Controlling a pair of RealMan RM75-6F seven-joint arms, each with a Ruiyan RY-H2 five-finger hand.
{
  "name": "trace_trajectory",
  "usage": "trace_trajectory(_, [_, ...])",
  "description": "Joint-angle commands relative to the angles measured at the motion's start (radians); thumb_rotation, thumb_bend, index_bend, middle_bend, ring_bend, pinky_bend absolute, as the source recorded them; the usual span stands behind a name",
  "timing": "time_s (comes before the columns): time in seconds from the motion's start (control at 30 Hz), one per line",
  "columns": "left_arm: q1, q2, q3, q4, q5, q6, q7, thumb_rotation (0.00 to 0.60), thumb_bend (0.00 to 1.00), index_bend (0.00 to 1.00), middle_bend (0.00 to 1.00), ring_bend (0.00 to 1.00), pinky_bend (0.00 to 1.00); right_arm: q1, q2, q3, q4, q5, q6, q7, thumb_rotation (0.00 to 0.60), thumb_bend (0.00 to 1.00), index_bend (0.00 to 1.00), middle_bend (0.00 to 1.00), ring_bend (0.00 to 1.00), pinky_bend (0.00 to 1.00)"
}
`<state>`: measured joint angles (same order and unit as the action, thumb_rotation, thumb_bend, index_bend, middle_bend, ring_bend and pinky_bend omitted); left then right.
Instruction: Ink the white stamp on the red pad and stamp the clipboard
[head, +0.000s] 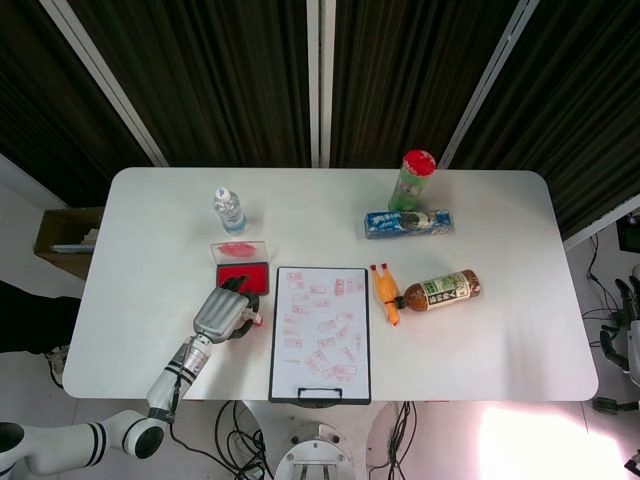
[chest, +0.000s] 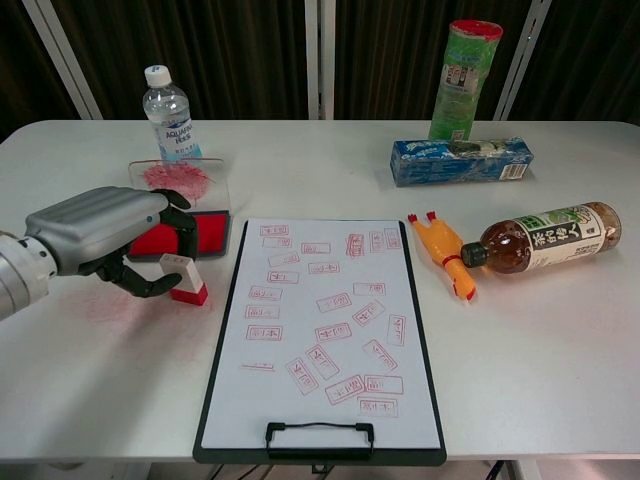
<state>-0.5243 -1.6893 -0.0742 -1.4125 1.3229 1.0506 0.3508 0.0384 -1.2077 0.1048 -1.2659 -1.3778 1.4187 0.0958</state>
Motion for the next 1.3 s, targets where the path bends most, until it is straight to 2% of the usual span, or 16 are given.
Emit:
trace_trajectory(0.03, [0.002,0.005,-0.003,0.0,0.008,0.011,-0.029,0.6,0.45,0.55,0.48,0.13,0.18,0.001,-0.001,0.0,0.0,-0.001,0.0,0.001,0.6,0.32,0.0,0.0,0.0,0.0])
trace_trajectory(0.6, [0.002,0.026,-0.003,0.0,0.012,0.014,-0.1,0.6,0.45,0.58,0.56,0.18,0.18,-0.003,-0.002,0.0,0.001,0.0,0.004,0.001,0.6,0.32,0.0,0.0,0.0,0.0])
trace_trajectory(0.9, [-0.014,0.034,-0.08,0.028,-0.016,0.046,-0.158,0.6,0.45,0.58,0.56,0.21,0.2,0.0,-0.002,0.003,-0.001,0.001,-0.001,-0.004,0.6,0.32,0.0,0.0,0.0,0.0])
trace_trajectory(0.97, [-0.018,0.024,-0.095,0.05,-0.024,0.055,-0.165,0.6,0.45,0.58,0.56,0.28,0.29,0.0,-0.002,0.003,-0.003,0.0,0.001,-0.005,0.6,0.32,0.0,0.0,0.0,0.0])
trace_trajectory(1.1, [-0.023,0.0,-0.1,0.096,-0.026,0.061,-0.182,0.6,0.46,0.59,0.58,0.44,0.56,-0.002,0.003,0.003,-0.01,-0.002,0.008,-0.008,0.6,0.32,0.0,0.0,0.0,0.0])
trace_trajectory(1.17, [-0.025,-0.011,-0.1,0.118,-0.03,0.056,-0.196,0.6,0.46,0.59,0.59,0.49,0.62,-0.004,0.006,0.003,-0.013,-0.002,0.011,-0.009,0.6,0.32,0.0,0.0,0.0,0.0])
trace_trajectory(1.3, [-0.035,-0.042,-0.102,0.174,-0.033,0.042,-0.235,0.6,0.46,0.59,0.6,0.55,0.68,-0.008,0.009,0.002,-0.017,0.001,0.014,-0.011,0.6,0.32,0.0,0.0,0.0,0.0])
